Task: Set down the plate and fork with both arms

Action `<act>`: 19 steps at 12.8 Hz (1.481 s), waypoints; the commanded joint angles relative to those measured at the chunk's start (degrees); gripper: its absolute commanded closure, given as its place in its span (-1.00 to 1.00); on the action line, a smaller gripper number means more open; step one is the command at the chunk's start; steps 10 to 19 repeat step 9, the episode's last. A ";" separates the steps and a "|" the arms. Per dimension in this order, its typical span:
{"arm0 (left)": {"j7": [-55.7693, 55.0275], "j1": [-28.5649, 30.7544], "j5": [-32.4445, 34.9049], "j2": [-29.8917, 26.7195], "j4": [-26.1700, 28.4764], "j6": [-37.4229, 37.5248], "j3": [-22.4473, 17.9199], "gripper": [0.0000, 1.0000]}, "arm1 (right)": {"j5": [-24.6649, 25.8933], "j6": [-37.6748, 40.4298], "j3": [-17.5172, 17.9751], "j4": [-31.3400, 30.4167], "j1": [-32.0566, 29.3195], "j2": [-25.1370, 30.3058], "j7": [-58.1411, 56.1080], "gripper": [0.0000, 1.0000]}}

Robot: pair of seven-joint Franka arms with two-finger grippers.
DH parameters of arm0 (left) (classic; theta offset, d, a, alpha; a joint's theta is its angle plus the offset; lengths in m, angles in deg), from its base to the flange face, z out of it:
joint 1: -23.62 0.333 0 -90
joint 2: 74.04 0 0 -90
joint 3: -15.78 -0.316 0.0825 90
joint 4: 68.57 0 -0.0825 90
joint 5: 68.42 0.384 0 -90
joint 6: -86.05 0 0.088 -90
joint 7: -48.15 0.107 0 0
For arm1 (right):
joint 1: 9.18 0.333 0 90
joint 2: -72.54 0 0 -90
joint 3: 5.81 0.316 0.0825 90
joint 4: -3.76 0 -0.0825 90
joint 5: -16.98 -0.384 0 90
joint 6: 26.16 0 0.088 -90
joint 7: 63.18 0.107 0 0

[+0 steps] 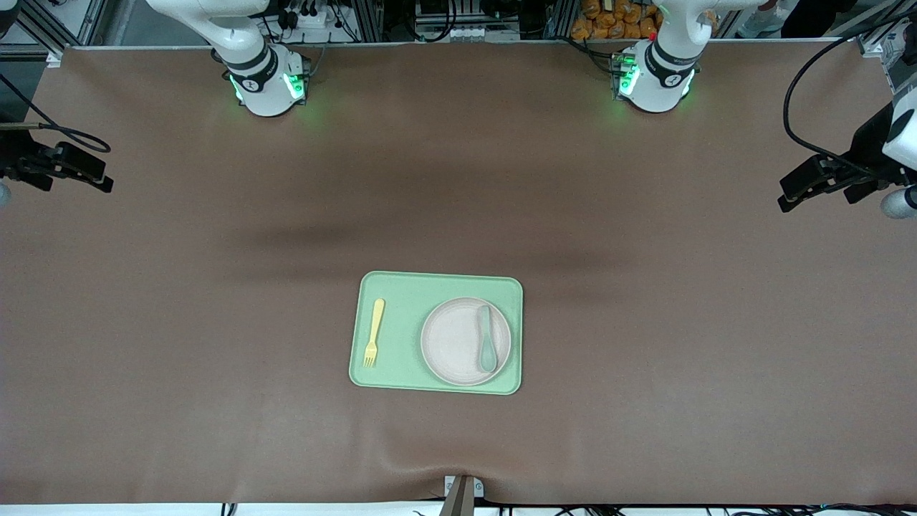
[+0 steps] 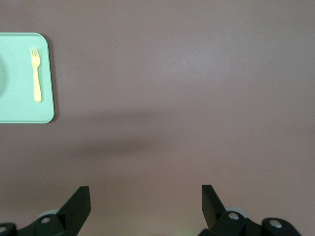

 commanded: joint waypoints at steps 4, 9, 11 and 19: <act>4.15 0.10 -0.17 -1.13 0.07 2.45 0.15 -1.00 | 1.29 3.09 0.87 5.04 -0.79 -0.09 -0.45 -1.00; 4.06 0.19 -0.08 -0.95 -0.63 2.72 -0.03 -1.00 | 1.21 3.71 0.69 4.95 -0.87 -0.35 -0.45 -1.00; 4.06 0.19 -0.08 -0.95 -0.63 2.72 -0.03 -1.00 | 1.21 3.71 0.69 4.95 -0.87 -0.35 -0.45 -1.00; 4.06 0.19 -0.08 -0.95 -0.63 2.72 -0.03 -1.00 | 1.21 3.71 0.69 4.95 -0.87 -0.35 -0.45 -1.00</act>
